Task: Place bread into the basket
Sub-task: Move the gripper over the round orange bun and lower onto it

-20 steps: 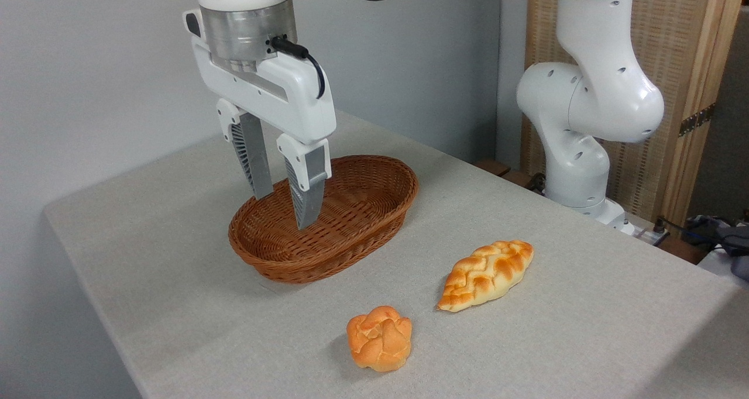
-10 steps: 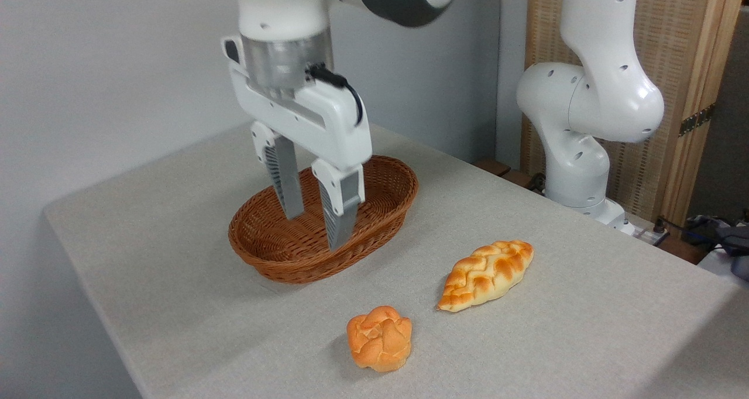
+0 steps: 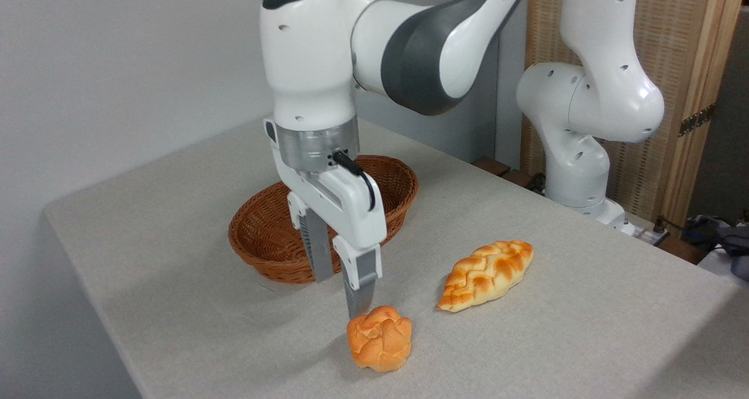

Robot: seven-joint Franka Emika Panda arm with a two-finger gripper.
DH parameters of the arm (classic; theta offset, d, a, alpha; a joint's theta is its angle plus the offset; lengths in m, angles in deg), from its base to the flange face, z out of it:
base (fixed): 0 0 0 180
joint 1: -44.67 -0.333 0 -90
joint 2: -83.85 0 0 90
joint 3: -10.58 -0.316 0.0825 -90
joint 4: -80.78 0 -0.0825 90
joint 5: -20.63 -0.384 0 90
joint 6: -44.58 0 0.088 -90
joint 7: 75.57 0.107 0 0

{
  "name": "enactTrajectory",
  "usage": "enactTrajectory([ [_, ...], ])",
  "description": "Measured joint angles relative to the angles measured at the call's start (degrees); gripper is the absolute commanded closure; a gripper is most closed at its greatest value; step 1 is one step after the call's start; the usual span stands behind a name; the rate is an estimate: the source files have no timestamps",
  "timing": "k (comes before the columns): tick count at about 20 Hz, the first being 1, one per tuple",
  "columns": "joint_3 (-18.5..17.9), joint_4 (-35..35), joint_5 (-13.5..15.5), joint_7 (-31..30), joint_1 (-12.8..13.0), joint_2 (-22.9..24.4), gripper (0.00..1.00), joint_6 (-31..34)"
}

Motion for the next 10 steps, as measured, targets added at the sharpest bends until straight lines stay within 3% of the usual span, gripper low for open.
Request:
enactTrajectory([
  [7,0.0,-1.8,-6.3,0.4,-0.7,-0.1,0.00,-0.2],
  [10,0.0,-3.0,-7.4,0.4,-0.7,-0.8,0.00,-0.3],
])
